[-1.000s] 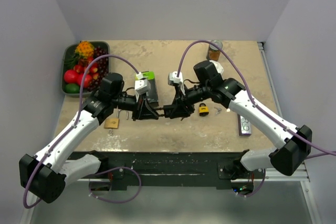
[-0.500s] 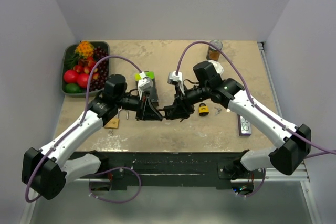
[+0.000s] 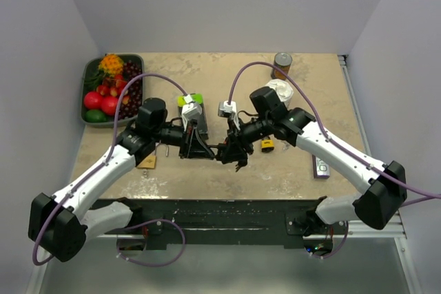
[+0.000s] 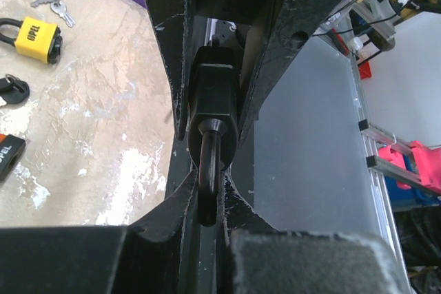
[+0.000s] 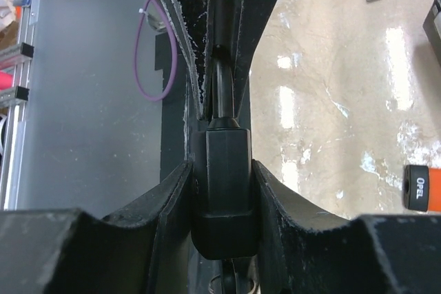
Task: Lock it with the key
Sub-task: Lock the lock.
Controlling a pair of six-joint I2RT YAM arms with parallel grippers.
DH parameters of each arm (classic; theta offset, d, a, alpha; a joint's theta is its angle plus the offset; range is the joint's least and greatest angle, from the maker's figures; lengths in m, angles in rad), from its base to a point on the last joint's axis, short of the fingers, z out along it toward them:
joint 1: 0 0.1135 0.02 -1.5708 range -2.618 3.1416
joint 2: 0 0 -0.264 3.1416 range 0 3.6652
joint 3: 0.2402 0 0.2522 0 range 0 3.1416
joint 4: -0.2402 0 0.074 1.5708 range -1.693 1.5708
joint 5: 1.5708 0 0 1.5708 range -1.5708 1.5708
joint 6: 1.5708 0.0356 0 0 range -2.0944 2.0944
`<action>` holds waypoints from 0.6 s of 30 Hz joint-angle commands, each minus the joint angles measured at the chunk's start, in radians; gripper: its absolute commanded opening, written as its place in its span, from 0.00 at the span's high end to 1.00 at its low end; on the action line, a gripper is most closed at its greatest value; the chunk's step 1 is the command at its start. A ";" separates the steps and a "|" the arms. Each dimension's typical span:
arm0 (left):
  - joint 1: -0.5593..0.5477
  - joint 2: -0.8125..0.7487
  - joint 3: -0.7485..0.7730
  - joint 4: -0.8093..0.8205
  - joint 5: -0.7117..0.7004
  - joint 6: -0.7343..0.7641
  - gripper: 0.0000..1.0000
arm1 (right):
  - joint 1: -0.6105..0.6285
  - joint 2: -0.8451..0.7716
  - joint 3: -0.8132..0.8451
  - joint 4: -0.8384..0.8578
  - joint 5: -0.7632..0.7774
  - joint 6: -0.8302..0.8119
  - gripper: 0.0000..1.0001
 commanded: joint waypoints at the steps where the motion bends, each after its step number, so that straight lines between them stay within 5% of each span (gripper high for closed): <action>1: -0.017 -0.062 0.048 0.278 -0.017 0.005 1.00 | 0.069 0.018 0.075 0.242 -0.102 -0.108 1.00; 3: 0.049 -0.083 0.033 0.263 -0.005 0.005 1.00 | 0.037 -0.003 0.088 0.170 -0.074 -0.154 0.96; 9: 0.155 -0.122 0.029 0.162 0.044 0.085 1.00 | -0.009 -0.034 0.116 0.044 -0.012 -0.223 0.42; 12: 0.167 -0.126 0.037 0.090 0.050 0.126 1.00 | -0.035 -0.034 0.139 -0.008 0.011 -0.254 0.29; 18: 0.178 -0.129 0.057 -0.006 0.066 0.212 1.00 | -0.119 -0.043 0.179 -0.121 0.021 -0.332 0.30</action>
